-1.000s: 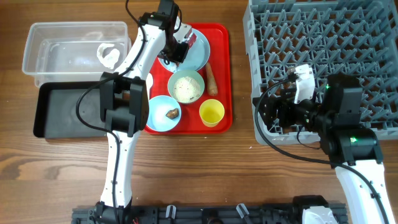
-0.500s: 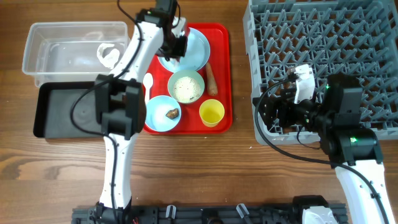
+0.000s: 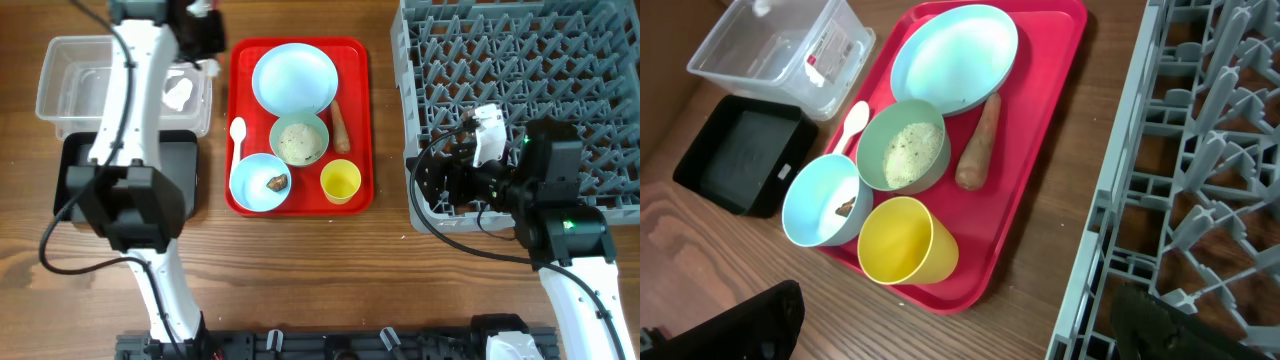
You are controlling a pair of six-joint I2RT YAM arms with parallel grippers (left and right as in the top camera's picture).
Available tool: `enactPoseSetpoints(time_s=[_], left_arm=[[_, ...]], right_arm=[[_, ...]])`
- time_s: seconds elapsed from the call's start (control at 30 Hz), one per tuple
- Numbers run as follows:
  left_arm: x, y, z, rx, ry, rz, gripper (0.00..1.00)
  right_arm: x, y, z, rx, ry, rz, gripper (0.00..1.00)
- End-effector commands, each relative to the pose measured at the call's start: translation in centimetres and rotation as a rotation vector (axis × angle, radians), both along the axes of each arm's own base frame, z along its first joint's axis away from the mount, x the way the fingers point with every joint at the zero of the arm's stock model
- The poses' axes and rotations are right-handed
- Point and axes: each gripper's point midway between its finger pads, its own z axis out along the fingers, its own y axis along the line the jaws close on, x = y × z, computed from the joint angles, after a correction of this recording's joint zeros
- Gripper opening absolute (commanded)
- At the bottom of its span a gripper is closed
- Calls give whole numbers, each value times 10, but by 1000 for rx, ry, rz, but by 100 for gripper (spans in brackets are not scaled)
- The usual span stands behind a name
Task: Sort waste into correct bins and load items into the dishwasher rack
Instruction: 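Carry the red wrapper left and drop it into the clear bin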
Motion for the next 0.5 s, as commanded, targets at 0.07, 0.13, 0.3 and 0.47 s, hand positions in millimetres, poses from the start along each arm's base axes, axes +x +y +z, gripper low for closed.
enactPoseSetpoints(time_s=[0.07, 0.13, 0.3, 0.47], left_arm=[[-4, 76, -11, 31, 38, 211, 4], [-7, 93, -23, 15, 69, 283, 4], [-13, 109, -40, -8, 106, 365, 100], [-11, 110, -38, -12, 98, 373, 100]], right_arm=[[2, 2, 8, 4, -19, 16, 100], [2, 2, 8, 4, -19, 16, 100], [2, 2, 8, 4, -19, 16, 100], [2, 2, 8, 4, -19, 16, 100]])
